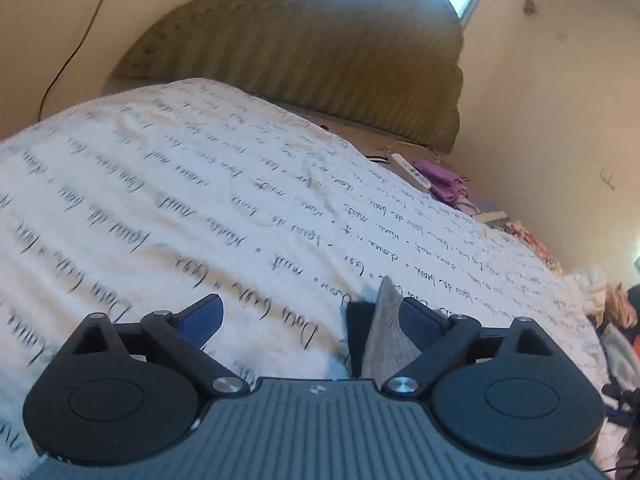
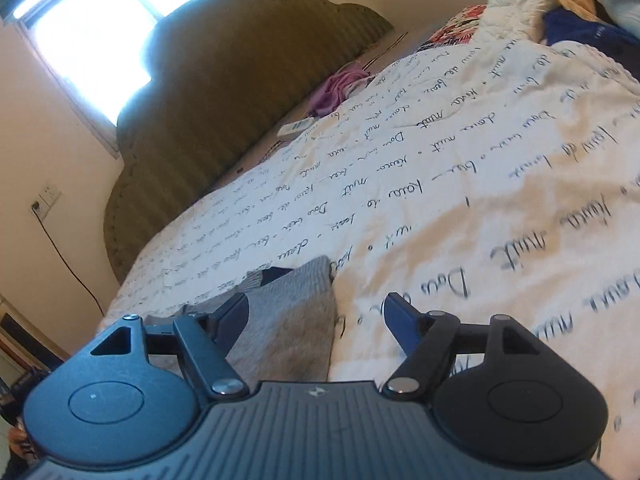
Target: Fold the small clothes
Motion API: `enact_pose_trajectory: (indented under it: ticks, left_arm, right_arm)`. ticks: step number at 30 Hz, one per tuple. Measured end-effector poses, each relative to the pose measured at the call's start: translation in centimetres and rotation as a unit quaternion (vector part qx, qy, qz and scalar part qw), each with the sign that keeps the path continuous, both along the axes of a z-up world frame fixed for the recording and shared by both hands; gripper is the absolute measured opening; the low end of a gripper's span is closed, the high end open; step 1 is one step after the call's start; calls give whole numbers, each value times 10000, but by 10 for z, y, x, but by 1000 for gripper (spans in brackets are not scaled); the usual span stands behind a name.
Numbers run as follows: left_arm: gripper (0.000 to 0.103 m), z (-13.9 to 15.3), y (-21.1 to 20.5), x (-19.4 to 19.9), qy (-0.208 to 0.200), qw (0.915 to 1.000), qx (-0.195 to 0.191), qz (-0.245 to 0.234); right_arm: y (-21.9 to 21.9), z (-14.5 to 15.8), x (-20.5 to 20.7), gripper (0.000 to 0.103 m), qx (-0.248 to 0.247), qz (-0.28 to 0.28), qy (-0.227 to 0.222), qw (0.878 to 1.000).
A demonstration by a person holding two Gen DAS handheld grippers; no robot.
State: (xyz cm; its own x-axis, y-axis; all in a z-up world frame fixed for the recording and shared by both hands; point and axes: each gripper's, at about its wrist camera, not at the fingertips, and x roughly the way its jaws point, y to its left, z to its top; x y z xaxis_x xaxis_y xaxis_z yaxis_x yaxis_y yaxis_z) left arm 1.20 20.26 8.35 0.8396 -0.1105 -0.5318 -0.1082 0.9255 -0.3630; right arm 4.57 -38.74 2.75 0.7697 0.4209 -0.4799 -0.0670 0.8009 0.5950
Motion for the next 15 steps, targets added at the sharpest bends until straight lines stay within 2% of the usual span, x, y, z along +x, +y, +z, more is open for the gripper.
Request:
enact_pose_trajectory:
  ticks: [2,5,7,9,10,11,12,13,14,15]
  left_arm:
    - [94,-4,-18,35,86,9990,98,-435]
    - [92,-17,-47,82,355,9940,242,-1004]
    - [87,-24,-65,101,378,9896,683,-1208]
    - [83,-40,-88,119,591,9788,1465,-1305]
    - [72,-46,-95,126,678,9728,1743,-1367]
    - [48,-54,-100,133,810,9667,1966,-1428]
    - [40,-61,-103,139,954,9622,2071,-1487]
    - [25,-63,-104,140,937,9616,2059,-1552]
    - [6,-62,-105,138,834,9602,2079,-1668]
    - [6,-60,-109,136,758,9577,2178,-1719]
  right_arm:
    - [12,-7,37,75,-189,185,111,9996]
    - [30,-23,81,75,-187,503,346,9980]
    - [38,-31,97,75,-261,602,497,9966]
    - [46,-37,104,75,-339,764,503,9952]
    - [48,-39,107,74,-377,843,466,9946]
    - [49,-40,108,73,-436,906,433,9940]
    - [50,-40,108,61,-491,940,384,9936]
    - [50,-40,108,30,-540,975,362,9931]
    - [50,-40,109,18,-564,1050,427,9919]
    - [48,-40,109,14,-549,1059,468,9918]
